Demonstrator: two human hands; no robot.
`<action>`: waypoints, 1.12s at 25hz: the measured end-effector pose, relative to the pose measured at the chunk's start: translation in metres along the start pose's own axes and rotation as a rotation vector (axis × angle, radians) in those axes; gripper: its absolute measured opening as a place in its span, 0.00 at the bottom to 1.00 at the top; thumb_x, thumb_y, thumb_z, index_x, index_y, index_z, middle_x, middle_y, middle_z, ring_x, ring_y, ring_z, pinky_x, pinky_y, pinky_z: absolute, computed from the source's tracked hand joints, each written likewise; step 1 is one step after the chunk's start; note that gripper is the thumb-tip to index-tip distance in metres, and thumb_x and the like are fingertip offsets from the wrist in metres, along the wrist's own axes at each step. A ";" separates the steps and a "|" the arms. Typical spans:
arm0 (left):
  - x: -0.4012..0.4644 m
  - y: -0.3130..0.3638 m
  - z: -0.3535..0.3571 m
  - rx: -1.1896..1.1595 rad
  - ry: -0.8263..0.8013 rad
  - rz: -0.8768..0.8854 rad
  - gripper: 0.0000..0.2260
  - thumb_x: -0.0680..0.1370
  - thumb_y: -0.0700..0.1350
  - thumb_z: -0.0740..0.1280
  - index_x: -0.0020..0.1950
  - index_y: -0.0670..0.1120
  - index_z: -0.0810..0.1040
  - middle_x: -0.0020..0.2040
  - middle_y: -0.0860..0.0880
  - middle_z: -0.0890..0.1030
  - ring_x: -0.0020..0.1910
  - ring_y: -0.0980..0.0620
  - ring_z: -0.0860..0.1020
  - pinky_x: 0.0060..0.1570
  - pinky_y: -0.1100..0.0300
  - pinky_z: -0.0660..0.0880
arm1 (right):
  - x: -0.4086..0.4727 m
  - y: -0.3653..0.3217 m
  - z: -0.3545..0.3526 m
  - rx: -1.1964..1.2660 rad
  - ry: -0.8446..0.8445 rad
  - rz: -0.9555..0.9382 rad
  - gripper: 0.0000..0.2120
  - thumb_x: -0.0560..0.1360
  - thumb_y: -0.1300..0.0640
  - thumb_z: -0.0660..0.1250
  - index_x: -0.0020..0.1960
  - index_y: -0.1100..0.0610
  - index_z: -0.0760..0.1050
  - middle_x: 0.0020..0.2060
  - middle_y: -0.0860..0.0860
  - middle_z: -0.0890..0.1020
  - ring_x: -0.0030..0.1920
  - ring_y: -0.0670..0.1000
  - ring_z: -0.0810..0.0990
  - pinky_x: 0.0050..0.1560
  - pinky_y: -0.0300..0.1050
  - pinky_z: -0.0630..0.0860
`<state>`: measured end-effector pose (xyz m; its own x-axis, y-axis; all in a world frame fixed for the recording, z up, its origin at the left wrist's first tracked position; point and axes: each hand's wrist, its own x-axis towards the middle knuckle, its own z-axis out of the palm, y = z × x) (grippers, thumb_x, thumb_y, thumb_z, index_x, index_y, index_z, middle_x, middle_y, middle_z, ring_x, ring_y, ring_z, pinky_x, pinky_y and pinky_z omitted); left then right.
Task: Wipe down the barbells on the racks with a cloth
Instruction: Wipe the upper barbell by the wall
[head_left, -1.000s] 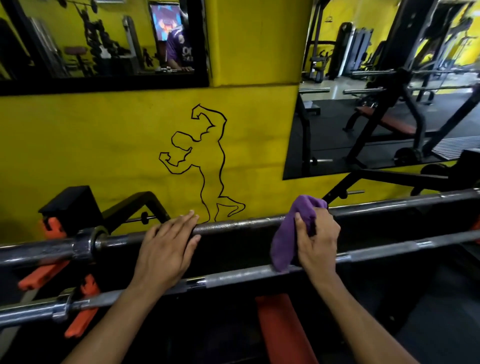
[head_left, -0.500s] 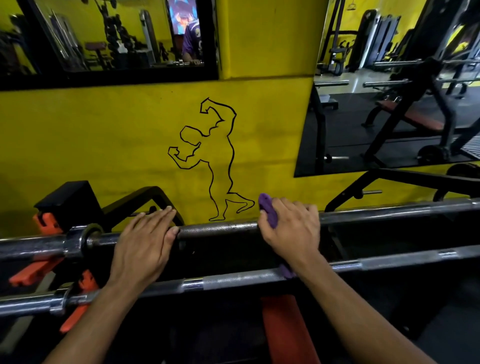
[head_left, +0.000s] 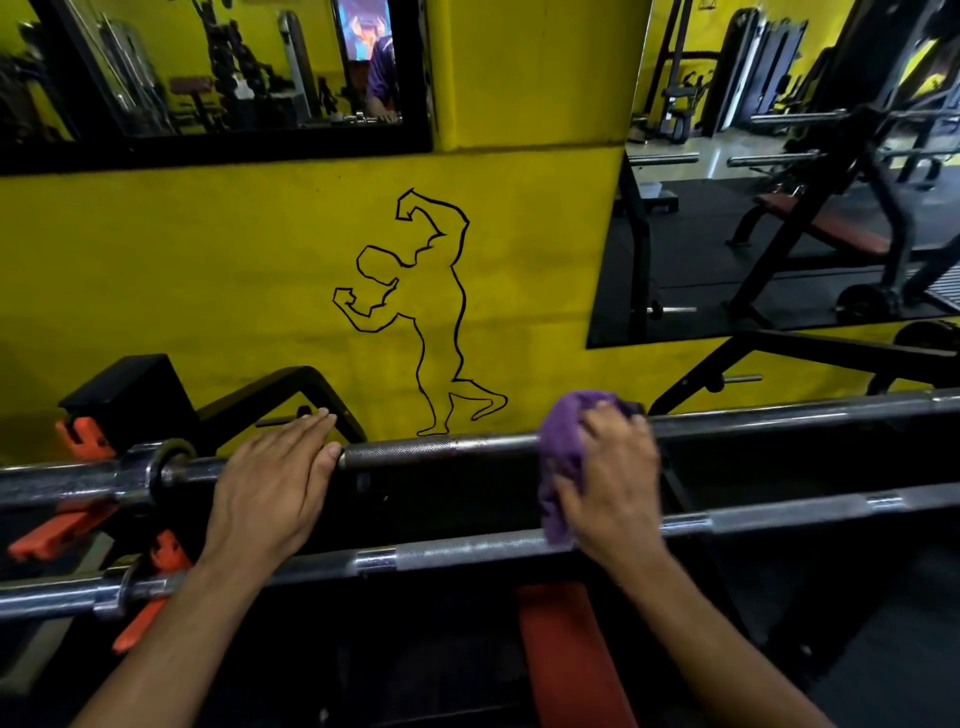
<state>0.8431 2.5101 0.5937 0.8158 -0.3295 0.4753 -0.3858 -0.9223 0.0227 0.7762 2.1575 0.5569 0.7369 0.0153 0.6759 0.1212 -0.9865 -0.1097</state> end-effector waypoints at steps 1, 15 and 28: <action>0.001 0.001 0.000 -0.004 0.000 -0.010 0.26 0.84 0.56 0.49 0.69 0.43 0.78 0.68 0.45 0.79 0.67 0.45 0.78 0.60 0.48 0.72 | 0.005 0.018 -0.009 -0.010 0.031 0.092 0.22 0.73 0.46 0.65 0.61 0.59 0.73 0.60 0.57 0.75 0.61 0.61 0.75 0.68 0.62 0.66; -0.001 0.011 0.003 0.025 0.068 -0.081 0.24 0.84 0.52 0.51 0.70 0.41 0.77 0.69 0.43 0.78 0.67 0.43 0.77 0.66 0.47 0.67 | 0.016 -0.079 0.009 0.091 -0.097 -0.143 0.25 0.74 0.46 0.65 0.67 0.57 0.74 0.68 0.55 0.76 0.71 0.59 0.72 0.73 0.63 0.63; -0.007 0.016 0.005 -0.019 0.068 -0.175 0.27 0.85 0.55 0.48 0.76 0.41 0.71 0.75 0.44 0.72 0.75 0.46 0.68 0.73 0.48 0.60 | 0.055 -0.062 -0.013 0.096 -0.102 0.177 0.11 0.76 0.42 0.61 0.45 0.50 0.72 0.37 0.47 0.77 0.38 0.51 0.75 0.45 0.47 0.65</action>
<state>0.8331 2.4963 0.5863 0.8402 -0.1493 0.5214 -0.2490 -0.9602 0.1263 0.8008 2.2179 0.6103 0.8153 -0.1355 0.5629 0.0428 -0.9555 -0.2919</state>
